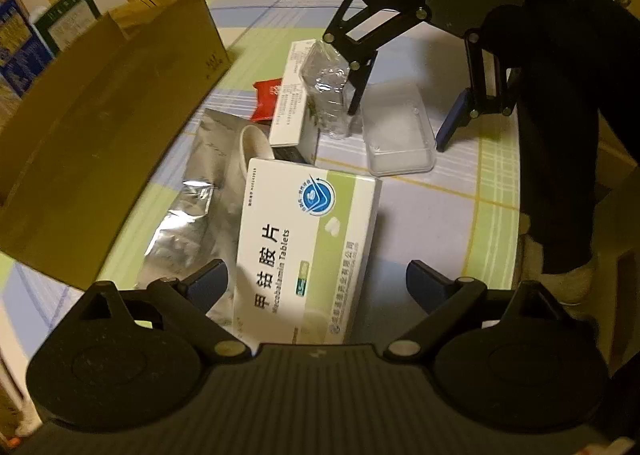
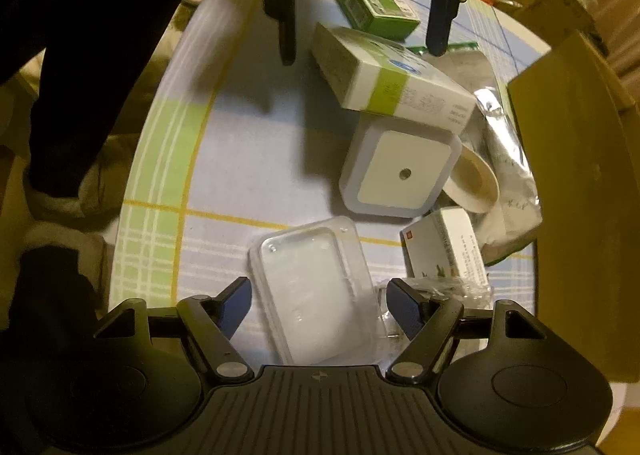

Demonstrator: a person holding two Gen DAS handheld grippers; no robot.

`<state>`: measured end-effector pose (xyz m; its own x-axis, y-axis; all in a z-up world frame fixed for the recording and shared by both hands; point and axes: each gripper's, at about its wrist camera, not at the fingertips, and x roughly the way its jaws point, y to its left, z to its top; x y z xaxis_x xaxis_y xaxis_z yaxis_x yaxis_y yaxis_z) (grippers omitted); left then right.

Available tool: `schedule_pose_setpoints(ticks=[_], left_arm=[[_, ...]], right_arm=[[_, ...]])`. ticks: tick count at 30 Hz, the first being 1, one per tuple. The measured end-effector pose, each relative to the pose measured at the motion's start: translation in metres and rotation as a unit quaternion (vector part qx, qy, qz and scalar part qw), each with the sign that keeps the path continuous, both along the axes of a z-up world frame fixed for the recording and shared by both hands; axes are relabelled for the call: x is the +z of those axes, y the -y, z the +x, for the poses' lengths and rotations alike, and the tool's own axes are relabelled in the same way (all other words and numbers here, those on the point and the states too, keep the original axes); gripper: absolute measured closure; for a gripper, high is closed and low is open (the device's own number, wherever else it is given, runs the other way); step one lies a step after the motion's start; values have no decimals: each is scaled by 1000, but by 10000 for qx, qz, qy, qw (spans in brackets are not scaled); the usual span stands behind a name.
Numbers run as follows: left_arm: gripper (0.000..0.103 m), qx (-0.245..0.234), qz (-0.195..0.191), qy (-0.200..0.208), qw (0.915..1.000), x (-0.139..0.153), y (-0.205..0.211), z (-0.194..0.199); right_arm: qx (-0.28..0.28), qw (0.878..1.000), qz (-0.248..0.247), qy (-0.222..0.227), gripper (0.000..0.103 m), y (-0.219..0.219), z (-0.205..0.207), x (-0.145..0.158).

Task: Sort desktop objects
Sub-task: 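Grasp the white Mecobalamin box with the left tool while the right tool grasps the clear plastic container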

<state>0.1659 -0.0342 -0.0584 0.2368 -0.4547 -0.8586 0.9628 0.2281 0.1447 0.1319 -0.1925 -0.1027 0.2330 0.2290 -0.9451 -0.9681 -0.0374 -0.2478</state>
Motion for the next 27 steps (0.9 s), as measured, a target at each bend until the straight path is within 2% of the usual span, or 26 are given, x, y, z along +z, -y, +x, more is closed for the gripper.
schedule_pose_setpoints(ticks=[7, 9, 11, 13, 15, 18, 20, 22, 27], left_arm=[[11, -292, 138, -266, 9991, -10, 11, 13], [20, -275, 139, -363, 9989, -12, 12, 16], [28, -175, 138, -427, 9988, -12, 13, 20], [28, -75, 126, -486, 9987, -11, 14, 20], [29, 10, 115, -520, 9986, -10, 13, 17], [30, 312, 148, -543, 9979, -7, 14, 10], [30, 558, 182, -602, 9965, -6, 15, 5], [30, 912, 172, -687, 9933, -5, 16, 0], [30, 1387, -47, -643, 9882, -6, 16, -15]], right_arm=[[-38, 9998, -4, -195, 31, -3, 8, 0], [-88, 9997, 17, -244, 32, -3, 9, 1], [-192, 9993, 39, -325, 37, -2, 7, 3], [-327, 9988, 48, -368, 45, -3, 8, 5], [-495, 9980, 16, -388, 45, -2, 5, 7], [-916, 9943, 26, -538, 45, 1, 1, 7], [-1450, 9869, 68, -705, 45, 1, 1, 9], [-1760, 9807, 173, -828, 45, 2, -3, 10], [-1976, 9767, 271, -792, 45, -3, -17, 6]])
